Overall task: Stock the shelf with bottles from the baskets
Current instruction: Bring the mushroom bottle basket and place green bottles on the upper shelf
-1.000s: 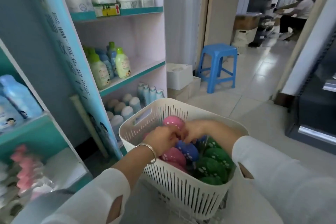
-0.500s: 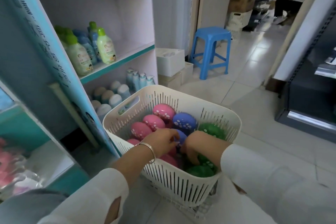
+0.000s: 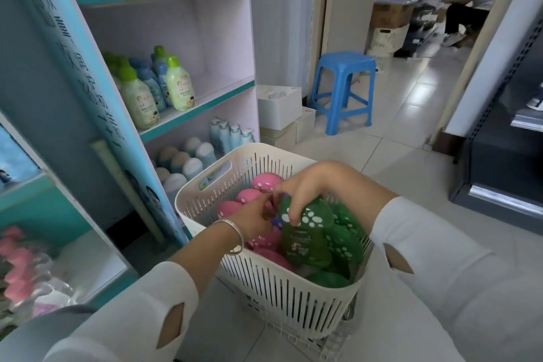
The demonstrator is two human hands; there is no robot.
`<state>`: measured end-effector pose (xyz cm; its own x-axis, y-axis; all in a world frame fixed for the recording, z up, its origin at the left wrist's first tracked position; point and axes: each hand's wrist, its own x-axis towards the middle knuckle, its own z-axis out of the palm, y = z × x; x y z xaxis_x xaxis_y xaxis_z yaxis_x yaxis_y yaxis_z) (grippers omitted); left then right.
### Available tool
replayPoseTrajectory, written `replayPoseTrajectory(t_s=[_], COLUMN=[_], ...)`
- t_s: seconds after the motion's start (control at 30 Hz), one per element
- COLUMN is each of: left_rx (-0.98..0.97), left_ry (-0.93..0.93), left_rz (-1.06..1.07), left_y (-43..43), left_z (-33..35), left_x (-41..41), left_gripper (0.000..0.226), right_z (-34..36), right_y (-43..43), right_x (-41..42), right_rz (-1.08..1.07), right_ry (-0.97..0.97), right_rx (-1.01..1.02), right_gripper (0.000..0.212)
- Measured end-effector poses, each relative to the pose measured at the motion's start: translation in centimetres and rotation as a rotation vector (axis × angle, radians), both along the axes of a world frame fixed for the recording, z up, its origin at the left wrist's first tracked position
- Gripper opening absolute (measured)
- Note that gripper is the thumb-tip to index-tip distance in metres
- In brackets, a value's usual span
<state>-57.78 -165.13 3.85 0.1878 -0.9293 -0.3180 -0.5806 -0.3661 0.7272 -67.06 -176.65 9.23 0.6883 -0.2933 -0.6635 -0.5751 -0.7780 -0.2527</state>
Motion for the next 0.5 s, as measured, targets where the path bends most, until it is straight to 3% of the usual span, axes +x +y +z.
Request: replayPoseTrajectory(t_s=[0.13,0.37,0.5], left_rx=[-0.049,-0.294,-0.398], left_ry=[0.162,0.184,0.196], left_rz=[0.029,0.231,0.340], left_y=[0.6,2.2,3.2], left_z=[0.7,2.2,3.6], left_x=[-0.2,3.1,4.7], left_gripper=[0.069,0.066,0.052], right_z=[2.5,3.4,3.8], right_y=[-0.4,0.7,1.5], right_x=[-0.1,2.3,3.6], right_rz=[-0.100,-0.235,-0.358], right_ry=[-0.252,-0.707,-0.887], right_rx=[0.132,0.381,0.506], right_gripper=[0.044,0.033,0.021])
